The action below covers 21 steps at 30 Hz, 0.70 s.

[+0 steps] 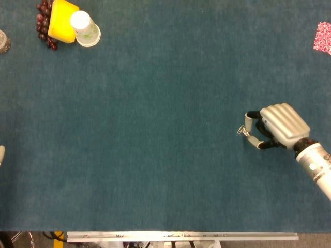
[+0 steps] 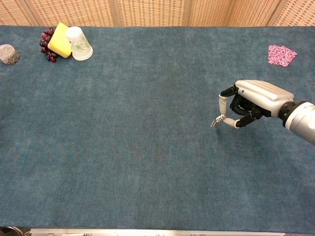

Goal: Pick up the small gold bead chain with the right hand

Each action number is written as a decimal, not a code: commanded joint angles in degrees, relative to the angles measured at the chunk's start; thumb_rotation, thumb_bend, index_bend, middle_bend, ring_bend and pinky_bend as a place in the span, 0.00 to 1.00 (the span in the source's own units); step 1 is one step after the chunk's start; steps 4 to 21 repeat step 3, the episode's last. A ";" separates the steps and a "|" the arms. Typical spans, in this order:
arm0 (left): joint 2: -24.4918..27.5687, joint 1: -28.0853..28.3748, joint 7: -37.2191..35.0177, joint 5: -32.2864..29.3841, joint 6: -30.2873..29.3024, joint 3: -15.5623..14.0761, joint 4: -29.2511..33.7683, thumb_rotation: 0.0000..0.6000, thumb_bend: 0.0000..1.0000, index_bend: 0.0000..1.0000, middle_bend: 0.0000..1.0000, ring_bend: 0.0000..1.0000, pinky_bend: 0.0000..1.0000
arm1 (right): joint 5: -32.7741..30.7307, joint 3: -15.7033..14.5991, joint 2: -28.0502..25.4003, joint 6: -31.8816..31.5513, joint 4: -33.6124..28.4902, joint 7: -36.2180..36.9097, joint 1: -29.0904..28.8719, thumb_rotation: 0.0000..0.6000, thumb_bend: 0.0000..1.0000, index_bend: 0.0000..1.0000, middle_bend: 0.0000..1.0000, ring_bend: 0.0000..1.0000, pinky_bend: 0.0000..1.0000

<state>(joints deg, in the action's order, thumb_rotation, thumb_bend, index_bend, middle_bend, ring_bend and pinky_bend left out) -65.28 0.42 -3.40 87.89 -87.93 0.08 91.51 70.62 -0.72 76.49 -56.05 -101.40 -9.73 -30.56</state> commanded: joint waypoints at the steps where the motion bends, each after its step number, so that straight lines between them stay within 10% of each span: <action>1: -0.07 -0.05 -0.18 -0.09 0.01 -0.01 -0.16 1.00 0.30 0.00 0.03 0.00 0.00 | -0.27 0.23 0.20 0.07 0.13 -0.45 0.01 1.00 0.36 0.71 0.95 0.97 1.00; 21: -0.16 0.01 -0.24 -0.10 0.09 0.00 -0.28 1.00 0.30 0.00 0.03 0.00 0.00 | -0.51 0.34 0.24 0.16 0.18 -0.62 0.05 1.00 0.36 0.71 0.95 0.97 1.00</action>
